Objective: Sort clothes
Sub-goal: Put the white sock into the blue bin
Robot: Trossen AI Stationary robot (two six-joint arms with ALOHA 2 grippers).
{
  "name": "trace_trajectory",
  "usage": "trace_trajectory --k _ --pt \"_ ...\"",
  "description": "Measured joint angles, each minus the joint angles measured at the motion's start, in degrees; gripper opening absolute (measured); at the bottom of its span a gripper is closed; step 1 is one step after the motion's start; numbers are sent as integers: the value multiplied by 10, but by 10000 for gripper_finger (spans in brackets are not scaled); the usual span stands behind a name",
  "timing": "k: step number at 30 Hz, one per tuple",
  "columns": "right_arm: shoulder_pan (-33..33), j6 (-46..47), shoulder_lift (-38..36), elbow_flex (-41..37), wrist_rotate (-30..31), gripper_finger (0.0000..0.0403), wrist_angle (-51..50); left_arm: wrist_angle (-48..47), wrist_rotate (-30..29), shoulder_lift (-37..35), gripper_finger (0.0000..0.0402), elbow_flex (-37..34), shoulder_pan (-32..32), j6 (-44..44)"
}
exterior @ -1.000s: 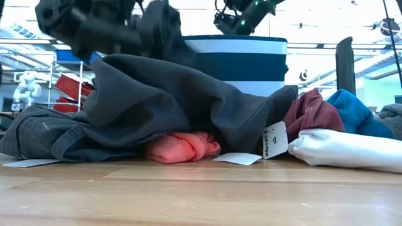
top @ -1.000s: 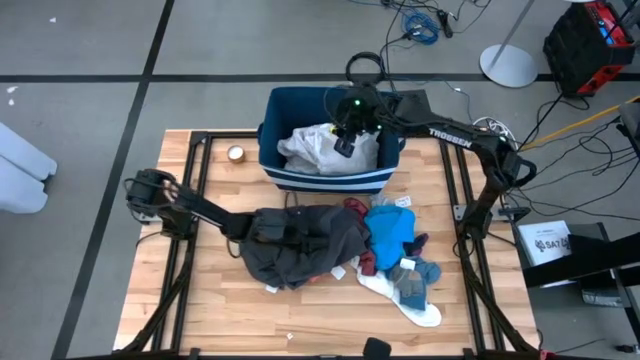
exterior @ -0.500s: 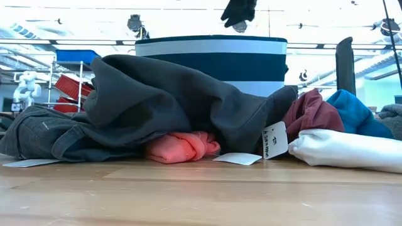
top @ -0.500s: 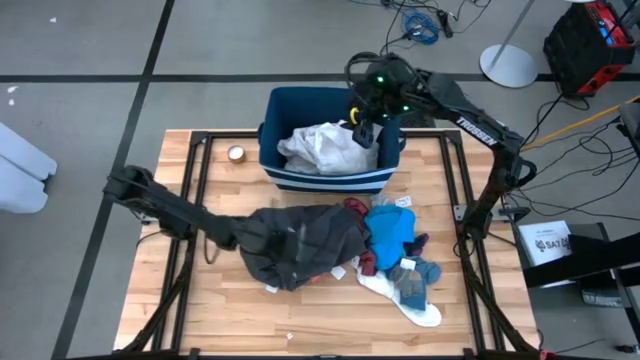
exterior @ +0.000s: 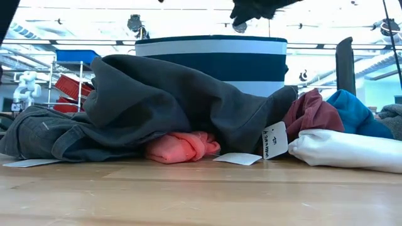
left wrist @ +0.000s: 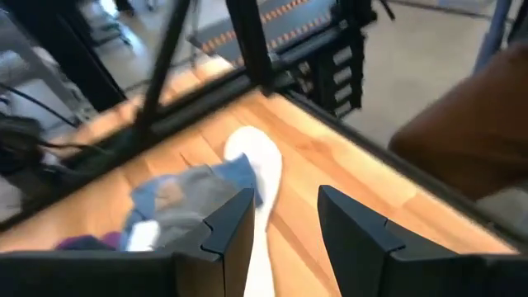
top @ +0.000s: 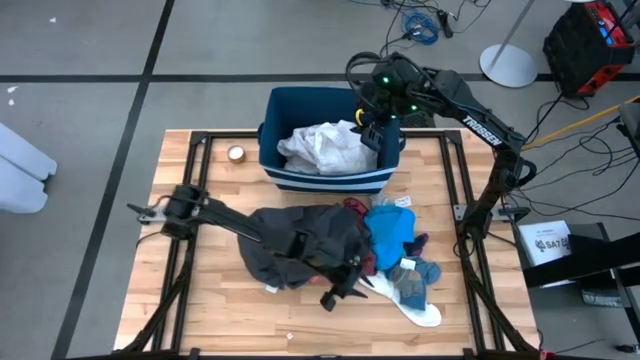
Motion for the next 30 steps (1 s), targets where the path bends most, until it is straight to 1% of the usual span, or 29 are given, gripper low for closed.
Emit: trace_trajectory --k 4,8,10,13,17,21,25,30 --pt "-1 12 0 0 0 244 -6 0 41 67 145 45 6 6" --pt "-1 25 0 0 0 244 -8 -1 45 124 145 94 5 16" --pt "-1 28 0 0 0 244 -16 -16 44 147 145 112 5 15" --pt "-1 28 0 0 0 244 -31 -45 22 162 145 122 10 15" --pt "-1 28 0 0 0 244 -40 -82 -36 163 145 124 14 16" --pt "-1 21 0 0 0 244 -40 -109 -59 163 145 124 16 35" --pt "-5 10 0 0 0 244 -39 -171 -94 163 145 124 15 56" --pt "-12 5 0 0 0 244 -38 -182 -122 163 145 124 16 57"
